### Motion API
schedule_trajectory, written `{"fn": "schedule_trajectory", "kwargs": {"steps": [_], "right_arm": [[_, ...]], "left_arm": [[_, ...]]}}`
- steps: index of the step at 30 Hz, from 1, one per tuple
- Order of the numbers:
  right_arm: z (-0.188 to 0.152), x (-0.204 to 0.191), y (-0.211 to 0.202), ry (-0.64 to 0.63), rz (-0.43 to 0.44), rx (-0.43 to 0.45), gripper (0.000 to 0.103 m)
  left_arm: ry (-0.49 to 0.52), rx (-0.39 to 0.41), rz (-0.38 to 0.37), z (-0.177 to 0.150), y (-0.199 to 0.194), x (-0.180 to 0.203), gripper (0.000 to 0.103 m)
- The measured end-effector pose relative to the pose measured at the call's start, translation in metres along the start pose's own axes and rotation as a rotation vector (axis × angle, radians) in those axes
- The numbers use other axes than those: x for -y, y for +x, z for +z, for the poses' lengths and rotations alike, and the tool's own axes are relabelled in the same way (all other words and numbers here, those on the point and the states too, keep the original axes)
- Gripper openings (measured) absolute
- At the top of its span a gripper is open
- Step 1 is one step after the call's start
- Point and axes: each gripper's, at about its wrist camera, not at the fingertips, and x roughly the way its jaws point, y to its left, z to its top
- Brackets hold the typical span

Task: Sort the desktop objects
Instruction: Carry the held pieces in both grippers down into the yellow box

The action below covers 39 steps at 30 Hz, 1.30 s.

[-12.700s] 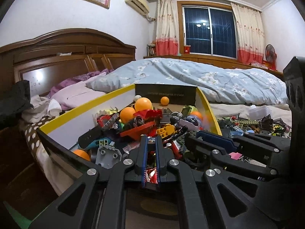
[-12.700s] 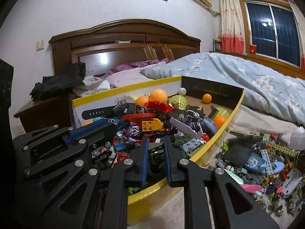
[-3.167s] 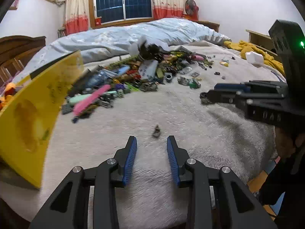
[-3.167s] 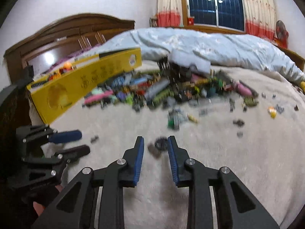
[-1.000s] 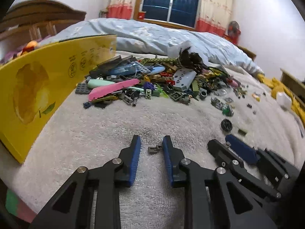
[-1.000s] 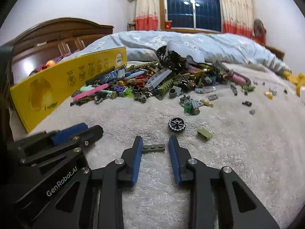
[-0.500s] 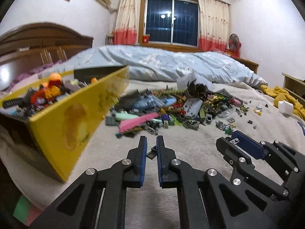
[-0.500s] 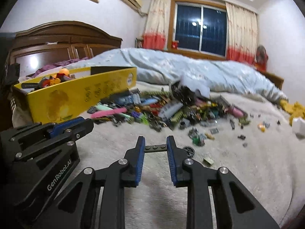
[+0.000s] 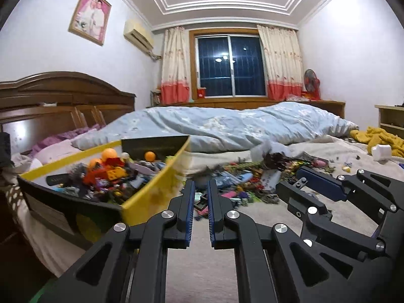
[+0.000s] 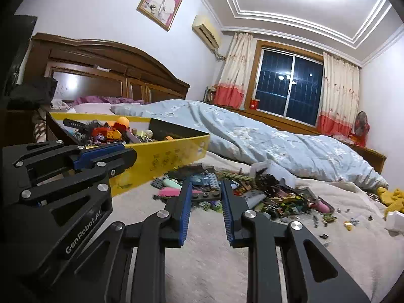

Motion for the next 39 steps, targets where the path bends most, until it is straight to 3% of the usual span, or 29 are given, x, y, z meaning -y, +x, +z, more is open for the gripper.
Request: {"fn": "schedule_trajectory", "kwargs": {"steps": [8,13,17,20,26,29,32,39], "right_arm": [[0.009,-0.014,0.013,-0.009,0.076,0.002,0.023],[0.024,-0.031,0.032,-0.052,0.125,0.066,0.023],[0.044,-0.047,0.047,-0.075,0.165,0.131,0.023],[0.061,-0.055,0.063,0.003,0.219,0.159,0.023],[0.072,-0.071,0.103,0.082,0.401,0.078,0.023],[0.067,-0.077,0.133,0.118,0.500,-0.056,0.023],[0.063,-0.078,0.147,0.105,0.503,-0.094,0.023],[0.060,-0.077,0.156,0.079,0.455,-0.130,0.024]], "left_arm": [[0.014,0.015,0.073,0.002,-0.004,-0.015,0.010],[0.008,0.024,0.176,0.011,0.002,-0.034,0.010],[-0.056,0.042,0.236,0.023,0.008,-0.062,0.010],[-0.134,0.047,0.250,0.031,0.012,-0.089,0.010],[-0.170,-0.019,0.247,0.029,0.034,-0.118,0.010],[-0.167,-0.082,0.267,0.022,0.049,-0.120,0.010],[-0.186,-0.166,0.254,0.016,0.069,-0.123,0.010],[-0.182,-0.195,0.298,0.017,0.082,-0.123,0.014]]}}
